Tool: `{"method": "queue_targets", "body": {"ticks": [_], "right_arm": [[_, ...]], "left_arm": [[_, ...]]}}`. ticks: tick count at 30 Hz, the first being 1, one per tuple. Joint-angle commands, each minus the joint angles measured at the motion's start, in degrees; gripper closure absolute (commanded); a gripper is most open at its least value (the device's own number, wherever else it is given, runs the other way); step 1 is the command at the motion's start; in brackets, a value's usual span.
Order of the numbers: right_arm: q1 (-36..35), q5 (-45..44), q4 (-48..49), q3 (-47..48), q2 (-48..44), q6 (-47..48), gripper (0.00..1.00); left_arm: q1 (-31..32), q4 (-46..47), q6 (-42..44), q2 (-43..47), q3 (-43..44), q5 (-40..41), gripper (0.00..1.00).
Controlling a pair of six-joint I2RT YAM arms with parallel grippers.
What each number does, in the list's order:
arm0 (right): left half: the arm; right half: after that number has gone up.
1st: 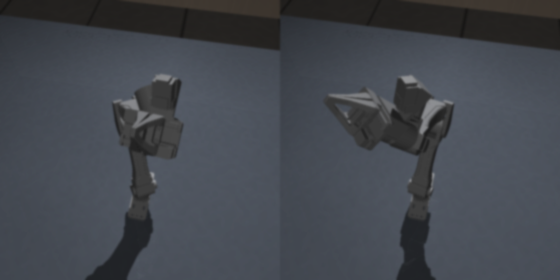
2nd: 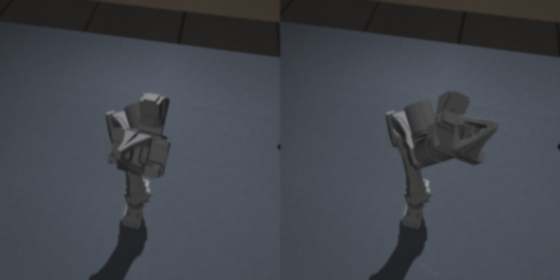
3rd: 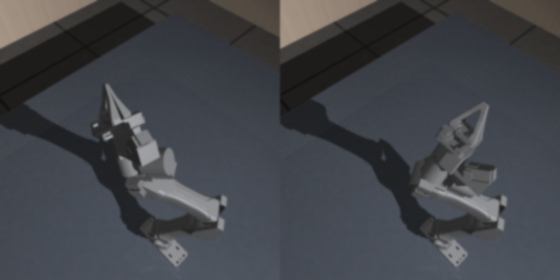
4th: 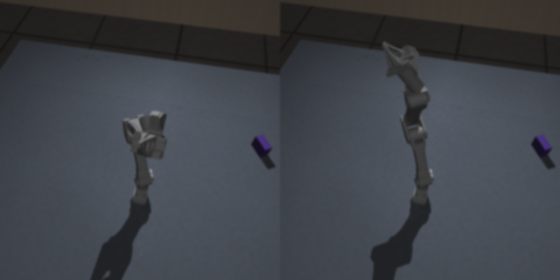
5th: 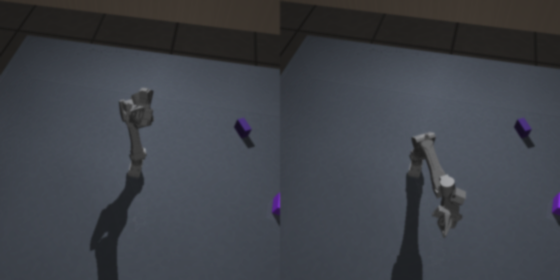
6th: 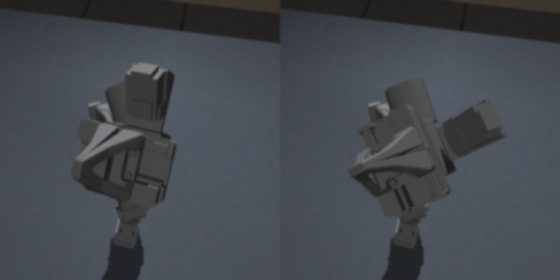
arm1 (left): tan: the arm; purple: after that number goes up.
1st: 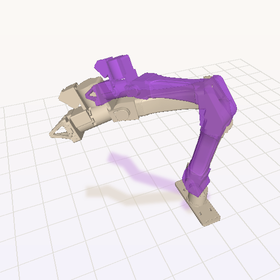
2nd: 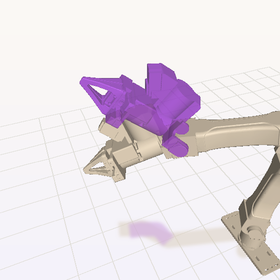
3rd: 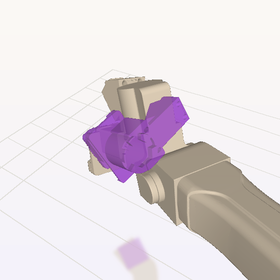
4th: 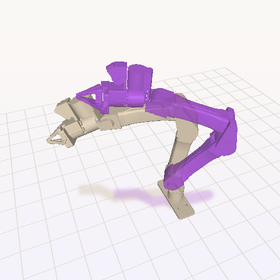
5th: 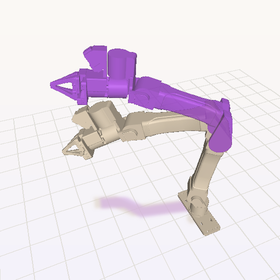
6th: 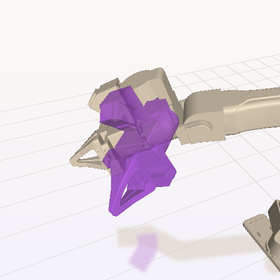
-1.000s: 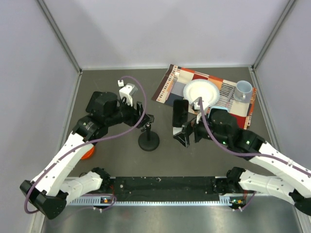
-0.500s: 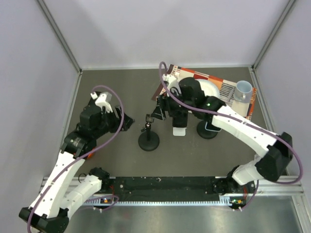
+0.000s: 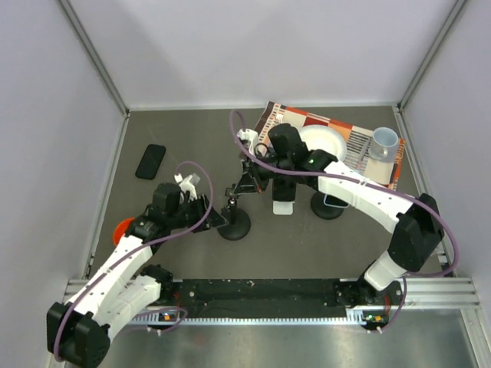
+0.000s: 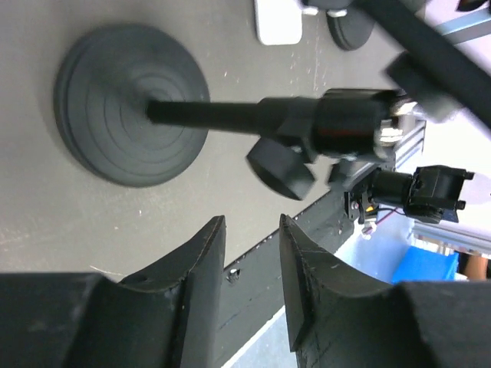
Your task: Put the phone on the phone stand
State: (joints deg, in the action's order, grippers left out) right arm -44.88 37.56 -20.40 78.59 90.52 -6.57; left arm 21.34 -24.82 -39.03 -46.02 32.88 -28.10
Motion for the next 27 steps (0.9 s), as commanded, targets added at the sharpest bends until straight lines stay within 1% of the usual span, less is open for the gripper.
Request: {"method": "queue_targets", "body": {"ticks": [1,2,3,4,5,6,7,8,9,10,11,12,13,14,15,16,18,20,21,24,25,26,27], "right_arm": [[-0.12,0.68,8.77,-3.08,-1.22,0.77,1.0],[-0.12,0.32,10.89,-4.65,-2.88,-0.02,1.0],[-0.2,-1.16,14.04,-9.2,-4.02,-0.81,1.0],[-0.29,-2.83,17.12,-11.76,-5.17,-1.86,1.0],[-0.47,-4.41,23.07,-13.79,-7.09,-4.31,1.0],[-0.73,-8.95,24.0,-15.55,-7.55,-5.64,1.0],[-0.99,-11.17,24.09,-15.39,-7.64,-6.87,1.0],[-1.34,-13.63,22.35,-14.78,-7.64,-10.19,1.0],[-2.65,-20.7,21.21,-13.21,-7.73,-12.31,1.0],[-3.62,-24.43,20.5,-12.85,-8.08,-14.5,1.0],[-4.42,-28.12,20.49,-12.84,-8.51,-19.57,1.0],[-5.99,-33.55,20.49,-13.98,-9.65,-22.06,1.0],[-6.7,-35.87,20.58,-14.51,-10.18,-24.43,1.0],[-7.32,-39.11,20.58,-15.12,-10.71,-28.98,1.0],[-8.19,-41.49,23.19,-16.96,-11.24,-30.42,1.0],[-8.46,-41.95,24.61,-17.93,-11.68,-32.52,1.0],[-9.08,-44.14,26.54,-18.91,-11.86,-32.9,1.0],[-9.96,-46.68,26.55,-19.78,-12.47,-31.84,1.0],[-10.4,-50.88,27.95,-20.74,-13.26,-31.49,1.0],[-12.33,-58.53,30.67,-24.7,-15.9,-32.71,1.0],[-13.73,-59.7,34.25,-25.84,-16.42,-33.24,1.0],[-14.96,-60.93,35.68,-27.07,-16.78,-33.07,1.0],[-16.01,-64.59,36.65,-27.43,-16.52,-32.9,1.0]], "left_arm": [[-0.25,7.66,-5.26,-0.56,-5.1,-4.25,0.63],[-0.25,8.72,-6.4,-0.39,-5.98,-3.29,0.65],[-0.25,9.87,-6.85,-0.21,-7.64,-2.58,0.7],[-0.25,11.7,-7.38,0.4,-8.44,-1.88,0.71],[-0.25,12.94,-8.42,0.4,-9.06,-1.35,0.71],[-0.25,14.35,-8.87,0.49,-10.37,-1.35,0.71],[-0.25,15.58,-9.22,0.32,-10.73,-1.17,0.7],[-0.25,16.29,-9.4,0.49,-11.0,-0.39,0.7],[-0.25,16.55,-9.4,0.67,-11.43,1.1,0.69],[-0.25,16.82,-9.4,1.1,-11.53,1.72,0.69],[-0.25,17.43,-9.23,1.46,-11.61,2.25,0.68],[-0.25,18.22,-9.4,2.68,-12.14,2.52,0.68],[-0.25,19.18,-9.75,3.12,-12.49,2.43,0.67],[-0.25,20.32,-10.8,3.65,-12.75,2.08,0.65],[-0.25,23.12,-11.5,4.27,-13.71,1.39,0.62],[-0.25,24.37,-12.38,4.01,-14.25,0.16,0.61],[-0.25,28.32,-14.41,2.09,-15.56,-0.99,0.62],[-0.25,28.07,-14.94,-0.11,-15.48,-1.87,0.67],[-0.25,28.59,-14.94,-1.95,-15.31,-1.53,0.71],[-0.25,32.98,-16.43,-4.33,-16.53,1.02,0.7],[-0.25,36.73,-16.78,-5.21,-16.71,1.64,0.68],[-0.25,38.86,-17.66,-6.26,-16.71,2.34,0.68],[-0.34,40.53,-17.84,-9.23,-16.28,2.35,0.67]]}}
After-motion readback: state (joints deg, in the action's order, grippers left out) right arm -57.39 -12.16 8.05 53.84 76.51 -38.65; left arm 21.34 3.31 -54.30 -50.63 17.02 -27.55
